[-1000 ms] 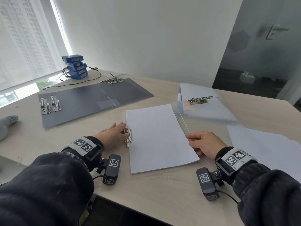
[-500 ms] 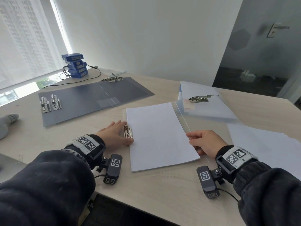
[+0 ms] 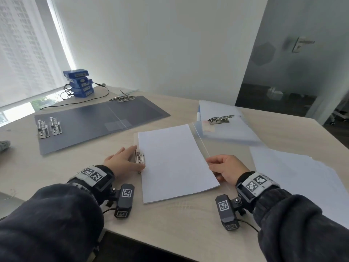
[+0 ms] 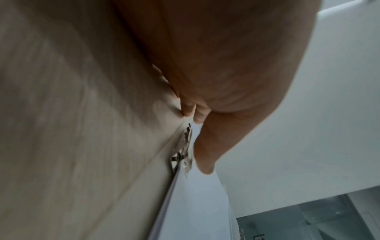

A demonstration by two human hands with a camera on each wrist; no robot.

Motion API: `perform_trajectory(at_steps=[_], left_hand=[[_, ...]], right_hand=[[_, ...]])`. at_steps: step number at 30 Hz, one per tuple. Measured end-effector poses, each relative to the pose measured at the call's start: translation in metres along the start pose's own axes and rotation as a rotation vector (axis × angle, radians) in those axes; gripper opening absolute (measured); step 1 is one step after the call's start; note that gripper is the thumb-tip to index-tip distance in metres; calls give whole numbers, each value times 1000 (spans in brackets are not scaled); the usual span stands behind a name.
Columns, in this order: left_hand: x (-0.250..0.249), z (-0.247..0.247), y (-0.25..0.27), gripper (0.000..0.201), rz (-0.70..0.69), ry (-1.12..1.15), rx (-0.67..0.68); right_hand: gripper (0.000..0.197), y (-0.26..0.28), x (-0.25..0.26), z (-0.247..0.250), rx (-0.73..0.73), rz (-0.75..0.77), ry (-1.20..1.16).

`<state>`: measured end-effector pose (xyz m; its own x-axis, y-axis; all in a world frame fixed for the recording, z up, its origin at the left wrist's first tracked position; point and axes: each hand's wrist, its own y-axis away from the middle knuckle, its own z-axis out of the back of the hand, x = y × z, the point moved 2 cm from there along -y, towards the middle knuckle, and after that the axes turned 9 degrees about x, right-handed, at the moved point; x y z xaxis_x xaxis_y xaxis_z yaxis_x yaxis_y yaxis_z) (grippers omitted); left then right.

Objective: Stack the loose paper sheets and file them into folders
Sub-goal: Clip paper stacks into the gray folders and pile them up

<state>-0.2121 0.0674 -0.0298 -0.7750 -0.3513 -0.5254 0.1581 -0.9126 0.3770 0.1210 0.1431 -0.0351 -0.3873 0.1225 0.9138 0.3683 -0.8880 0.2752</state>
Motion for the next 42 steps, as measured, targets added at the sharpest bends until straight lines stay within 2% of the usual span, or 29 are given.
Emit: perform_trajectory(at_steps=[1, 2, 6, 7, 9, 11, 15, 19, 21, 25, 27, 29, 31, 32, 34, 36, 39, 42], left_hand=[[2, 2, 0, 101, -10, 93, -26], [3, 3, 1, 98, -27, 211, -60], [-6, 0, 13, 34, -133, 543, -321], [-15, -4, 19, 25, -153, 596, -375], [-41, -14, 31, 21, -200, 680, -406], [-72, -30, 39, 22, -242, 762, -317], [-142, -82, 56, 22, -332, 821, -22], [-202, -146, 64, 15, -349, 879, 261], [-226, -172, 67, 16, -347, 875, 337], [-258, -202, 70, 14, -352, 817, 337], [-268, -209, 68, 13, -381, 753, 331], [-274, -212, 68, 7, -387, 690, 334], [-277, -215, 67, 26, -371, 664, 344], [-278, -215, 66, 36, -359, 660, 336], [-278, -216, 65, 44, -362, 652, 310], [-278, -219, 64, 42, -350, 655, 297], [-276, -220, 63, 25, -334, 665, 284], [-272, -223, 57, 24, -337, 665, 256]], right_hand=[[22, 3, 2, 0, -3, 1, -12], [20, 7, 3, 0, -4, -1, -21], [17, 24, 11, 3, -68, 15, -25], [17, 30, 12, 6, -98, 30, -7], [17, 43, 16, 15, -128, 68, 5], [18, 58, 19, 27, -143, 84, -9], [17, 93, 10, 66, -246, 83, -38], [16, 135, -17, 126, -405, 6, -39], [16, 157, -36, 158, -489, -51, -57], [13, 194, -72, 207, -628, -167, -126], [13, 203, -89, 221, -630, -224, -134], [22, 206, -101, 227, -599, -263, -101], [33, 204, -111, 231, -589, -263, -78], [30, 204, -112, 232, -591, -264, -66], [21, 202, -114, 235, -601, -267, -53], [20, 200, -112, 237, -574, -269, -14], [20, 196, -109, 236, -480, -269, 52], [24, 192, -107, 237, -459, -269, 59]])
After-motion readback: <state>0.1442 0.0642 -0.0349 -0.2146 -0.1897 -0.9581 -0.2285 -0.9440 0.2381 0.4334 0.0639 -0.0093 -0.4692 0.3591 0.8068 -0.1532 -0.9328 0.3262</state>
